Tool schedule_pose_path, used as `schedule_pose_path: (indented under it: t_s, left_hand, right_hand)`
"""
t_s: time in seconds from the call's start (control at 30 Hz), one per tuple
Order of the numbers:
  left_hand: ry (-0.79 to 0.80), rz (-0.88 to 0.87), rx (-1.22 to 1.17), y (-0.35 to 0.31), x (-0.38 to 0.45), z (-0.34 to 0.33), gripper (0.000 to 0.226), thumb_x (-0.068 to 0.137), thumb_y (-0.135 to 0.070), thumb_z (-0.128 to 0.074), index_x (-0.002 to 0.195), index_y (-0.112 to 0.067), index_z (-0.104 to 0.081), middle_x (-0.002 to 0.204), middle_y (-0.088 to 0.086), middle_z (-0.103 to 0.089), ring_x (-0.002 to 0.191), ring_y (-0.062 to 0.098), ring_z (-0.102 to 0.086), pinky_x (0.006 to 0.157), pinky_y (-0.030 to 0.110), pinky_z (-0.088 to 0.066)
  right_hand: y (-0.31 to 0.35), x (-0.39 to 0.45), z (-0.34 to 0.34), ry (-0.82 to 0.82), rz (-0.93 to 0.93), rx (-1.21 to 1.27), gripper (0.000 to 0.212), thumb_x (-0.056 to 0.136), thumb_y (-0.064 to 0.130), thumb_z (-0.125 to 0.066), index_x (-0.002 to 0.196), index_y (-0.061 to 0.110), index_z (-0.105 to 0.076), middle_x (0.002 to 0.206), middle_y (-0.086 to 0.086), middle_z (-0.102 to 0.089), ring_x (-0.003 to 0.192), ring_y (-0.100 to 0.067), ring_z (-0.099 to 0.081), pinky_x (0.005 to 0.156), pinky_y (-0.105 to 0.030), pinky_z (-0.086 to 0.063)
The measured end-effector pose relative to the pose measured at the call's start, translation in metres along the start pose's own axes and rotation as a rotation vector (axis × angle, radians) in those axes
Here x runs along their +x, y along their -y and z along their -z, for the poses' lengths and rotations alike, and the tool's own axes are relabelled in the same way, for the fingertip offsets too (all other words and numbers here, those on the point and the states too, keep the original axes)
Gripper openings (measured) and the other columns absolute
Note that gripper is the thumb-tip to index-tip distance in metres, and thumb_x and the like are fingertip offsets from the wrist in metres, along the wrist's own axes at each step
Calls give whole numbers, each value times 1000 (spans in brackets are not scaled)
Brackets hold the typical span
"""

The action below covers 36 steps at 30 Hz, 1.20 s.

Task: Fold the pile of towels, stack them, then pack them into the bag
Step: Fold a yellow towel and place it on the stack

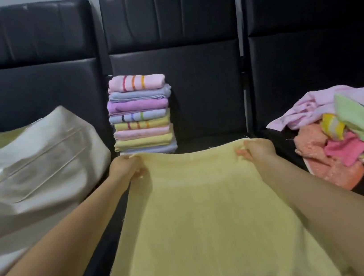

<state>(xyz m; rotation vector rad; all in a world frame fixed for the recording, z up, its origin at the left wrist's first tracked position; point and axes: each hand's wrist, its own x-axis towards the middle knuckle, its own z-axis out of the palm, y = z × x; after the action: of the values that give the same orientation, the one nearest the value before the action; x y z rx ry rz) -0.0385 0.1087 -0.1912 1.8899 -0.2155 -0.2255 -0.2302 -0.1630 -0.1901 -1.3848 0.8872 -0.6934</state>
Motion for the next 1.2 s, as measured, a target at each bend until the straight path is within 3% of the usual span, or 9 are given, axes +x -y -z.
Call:
schedule_pose_path:
  t_s: [0.13, 0.23, 0.3, 0.43, 0.63, 0.8, 0.9, 1.1, 1.2]
  left_hand:
    - [-45, -95, 28, 5, 23, -1, 13, 87, -8, -58, 78, -14, -64, 84, 16, -68, 75, 31, -62, 70, 37, -52]
    - [-22, -244, 202, 15, 27, -3, 30, 94, -12, -54, 123, -19, -54, 105, 7, -63, 93, 27, -62, 78, 38, -51]
    - [-11, -340, 474, 25, 24, -4, 47, 96, -20, -55, 141, -15, -43, 116, 5, -58, 107, 28, -58, 85, 38, -48]
    - [60, -384, 760, 38, 9, -6, 51, 98, -37, -50, 144, -15, -41, 141, 13, -48, 129, 30, -45, 104, 42, -39]
    - [220, -461, 659, 13, -67, -23, 35, 99, -32, -50, 131, -21, -55, 140, 8, -48, 127, 24, -46, 106, 34, -35]
    - [496, -776, 695, -2, -163, -45, 32, 99, -36, -46, 125, -24, -59, 132, -1, -54, 124, 17, -47, 106, 31, -35]
    - [631, -941, 831, 14, -203, -52, 52, 95, -54, -31, 131, -24, -54, 137, 0, -51, 126, 19, -45, 106, 34, -36]
    - [535, -1123, 1029, 49, -217, -56, 61, 95, -60, -28, 136, -21, -51, 135, 10, -57, 121, 29, -57, 99, 43, -47]
    - [539, -1105, 1015, 43, -220, -57, 85, 88, -72, 2, 146, -25, -40, 149, 7, -43, 136, 25, -42, 111, 39, -33]
  right_hand:
    - [3, 17, -15, 61, -27, 129, 45, 94, 10, -58, 138, 7, -47, 102, -5, -59, 81, -15, -61, 94, -32, -53]
    - [3, 20, -18, 113, -21, -14, 67, 95, 18, -60, 152, 24, -25, 139, -5, -46, 88, -14, -57, 100, -34, -48]
    - [-1, 19, -16, 79, 45, -142, 66, 95, 16, -58, 152, 24, -25, 127, -2, -52, 85, -13, -57, 93, -35, -52]
    - [-4, 12, -8, 70, 127, -266, 47, 95, 11, -52, 141, 15, -45, 85, 2, -54, 70, -11, -53, 77, -34, -54]
    - [-5, -19, 24, 123, 260, -850, 40, 90, 20, -55, 129, 17, -56, 125, -5, -60, 107, -23, -58, 93, -39, -49]
    - [-9, -66, 48, 161, 194, -1199, 43, 89, 28, -54, 131, 15, -49, 126, -6, -57, 111, -25, -56, 84, -31, -46]
    - [-12, -101, 63, 164, 163, -1342, 41, 89, 36, -52, 122, 12, -48, 117, -7, -59, 103, -26, -59, 74, -32, -45]
    - [-33, -149, 78, 194, 189, -1445, 41, 95, 39, -46, 127, 14, -46, 121, -7, -59, 108, -28, -58, 78, -34, -46]
    - [-32, -162, 91, 145, 286, -1326, 37, 92, 38, -52, 124, 18, -52, 115, -3, -62, 104, -25, -60, 82, -36, -50]
